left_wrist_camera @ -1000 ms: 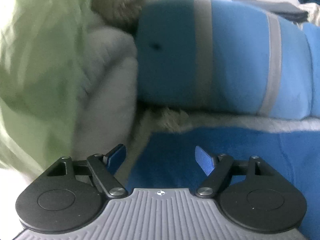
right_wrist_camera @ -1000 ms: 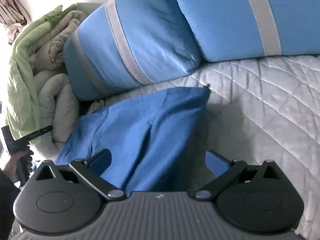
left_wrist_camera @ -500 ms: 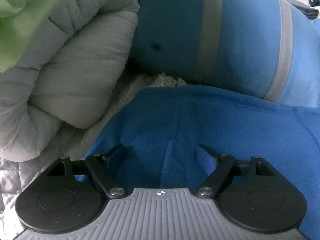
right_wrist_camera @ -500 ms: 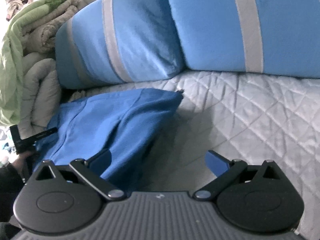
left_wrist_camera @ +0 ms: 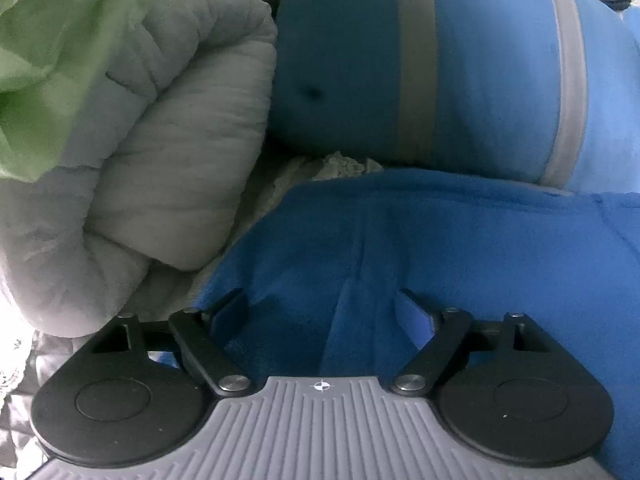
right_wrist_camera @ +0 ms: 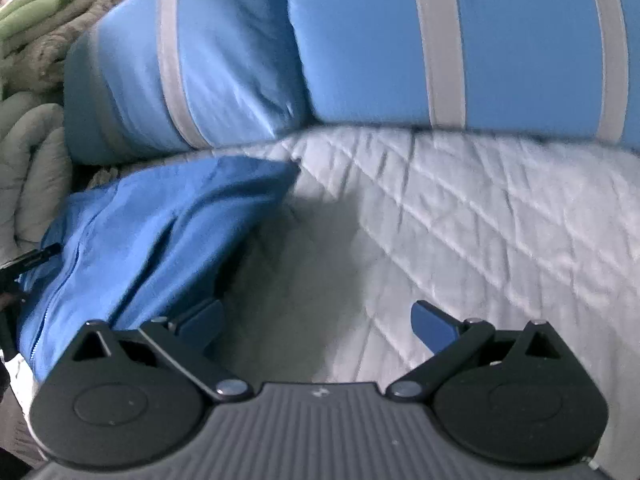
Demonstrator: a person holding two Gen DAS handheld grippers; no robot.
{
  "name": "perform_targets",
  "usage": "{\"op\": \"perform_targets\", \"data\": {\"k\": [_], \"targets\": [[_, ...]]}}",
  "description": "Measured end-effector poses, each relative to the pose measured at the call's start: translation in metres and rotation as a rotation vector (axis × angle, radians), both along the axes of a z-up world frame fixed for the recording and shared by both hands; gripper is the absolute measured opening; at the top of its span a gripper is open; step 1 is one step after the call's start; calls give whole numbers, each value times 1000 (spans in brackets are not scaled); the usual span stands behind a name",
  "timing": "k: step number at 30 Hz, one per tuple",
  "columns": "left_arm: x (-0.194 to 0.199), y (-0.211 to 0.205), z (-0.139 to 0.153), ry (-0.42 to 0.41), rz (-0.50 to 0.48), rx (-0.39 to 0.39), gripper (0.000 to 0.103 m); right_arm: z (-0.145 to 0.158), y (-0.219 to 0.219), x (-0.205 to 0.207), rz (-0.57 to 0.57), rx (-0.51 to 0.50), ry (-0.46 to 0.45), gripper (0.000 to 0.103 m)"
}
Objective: Fold clothes
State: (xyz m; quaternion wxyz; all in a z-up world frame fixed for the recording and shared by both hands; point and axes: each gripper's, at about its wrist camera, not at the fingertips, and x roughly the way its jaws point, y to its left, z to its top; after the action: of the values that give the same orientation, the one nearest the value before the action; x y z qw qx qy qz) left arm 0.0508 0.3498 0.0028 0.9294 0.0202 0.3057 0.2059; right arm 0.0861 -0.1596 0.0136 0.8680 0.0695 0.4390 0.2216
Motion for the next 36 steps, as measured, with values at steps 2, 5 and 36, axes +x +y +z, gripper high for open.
{"op": "perform_targets", "data": {"k": [2, 5, 36], "targets": [[0, -1, 8, 17, -12, -16, 81, -5, -1, 3, -1, 10, 50, 103], [-2, -5, 23, -29, -85, -129, 81, -11, 1, 6, 11, 15, 101, 103], [120, -274, -5, 38, -735, -168, 81, -32, 26, -24, 287, 296, 254, 20]]}}
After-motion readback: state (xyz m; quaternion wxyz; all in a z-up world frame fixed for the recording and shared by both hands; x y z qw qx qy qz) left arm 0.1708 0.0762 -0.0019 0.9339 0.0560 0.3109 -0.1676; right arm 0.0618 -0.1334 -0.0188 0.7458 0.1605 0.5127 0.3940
